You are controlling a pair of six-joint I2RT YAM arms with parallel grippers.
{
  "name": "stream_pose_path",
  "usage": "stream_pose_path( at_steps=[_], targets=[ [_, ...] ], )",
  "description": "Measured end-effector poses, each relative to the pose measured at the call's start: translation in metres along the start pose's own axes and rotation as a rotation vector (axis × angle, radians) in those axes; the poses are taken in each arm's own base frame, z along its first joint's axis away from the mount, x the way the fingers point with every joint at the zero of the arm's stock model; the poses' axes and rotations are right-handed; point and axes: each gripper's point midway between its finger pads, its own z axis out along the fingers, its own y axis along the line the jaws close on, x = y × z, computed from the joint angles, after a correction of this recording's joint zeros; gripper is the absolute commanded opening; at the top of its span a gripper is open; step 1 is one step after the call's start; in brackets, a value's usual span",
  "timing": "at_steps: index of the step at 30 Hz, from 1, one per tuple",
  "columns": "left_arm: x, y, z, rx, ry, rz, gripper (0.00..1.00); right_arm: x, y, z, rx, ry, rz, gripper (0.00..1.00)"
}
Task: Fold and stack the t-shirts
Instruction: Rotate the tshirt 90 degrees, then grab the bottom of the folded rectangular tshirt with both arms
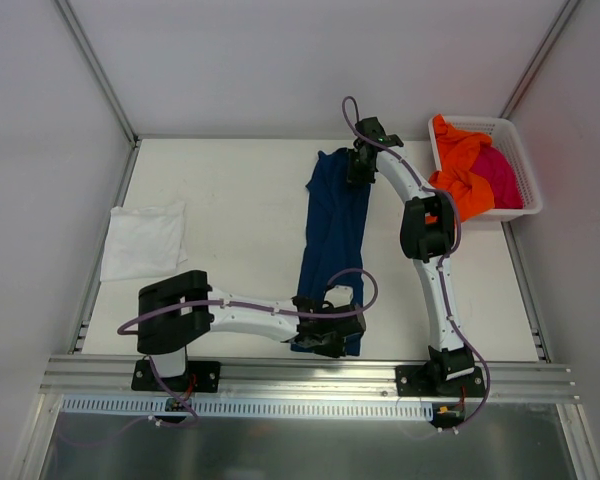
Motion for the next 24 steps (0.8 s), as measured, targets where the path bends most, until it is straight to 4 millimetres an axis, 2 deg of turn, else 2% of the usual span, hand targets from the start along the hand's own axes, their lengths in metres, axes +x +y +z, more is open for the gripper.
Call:
stream_pose_path(
  at_steps=[4,12,15,16,17,18,19,20,21,22,24],
  targets=[
    [0.015,-0.001,-0.003,0.005,0.020,0.016,0.00,0.000,0.000,0.001,0.000,0.000,0.002,0.01],
    [0.027,-0.007,-0.007,0.018,0.030,0.039,0.00,-0.004,-0.001,0.003,-0.009,-0.007,0.017,0.01],
    [0.028,-0.005,-0.009,0.007,0.015,0.061,0.00,-0.007,0.000,0.004,-0.027,-0.015,0.018,0.25],
    [0.023,-0.003,-0.010,-0.004,-0.006,0.072,0.04,-0.008,0.001,0.006,-0.041,-0.025,0.017,0.30],
    [0.017,0.000,-0.013,-0.021,-0.035,0.089,0.13,-0.010,0.004,0.006,-0.062,-0.037,0.014,0.32],
    [0.009,0.002,-0.018,-0.031,-0.069,0.109,0.39,-0.011,0.006,0.005,-0.079,-0.046,0.010,0.41],
    [0.002,0.001,-0.024,-0.035,-0.100,0.115,0.53,-0.013,0.008,0.003,-0.092,-0.057,0.007,0.50],
    [-0.010,0.000,-0.033,-0.035,-0.151,0.132,0.71,-0.014,0.010,0.001,-0.104,-0.064,0.001,0.59],
    [-0.026,0.000,-0.045,-0.035,-0.207,0.159,0.96,-0.015,0.012,-0.001,-0.112,-0.071,-0.010,0.67],
    [-0.041,-0.002,-0.058,-0.026,-0.261,0.177,0.99,-0.019,0.014,-0.007,-0.121,-0.085,-0.021,0.83],
    [-0.080,-0.002,-0.094,-0.003,-0.397,0.166,0.99,-0.031,0.019,-0.026,-0.140,-0.126,-0.050,0.91]
  ],
)
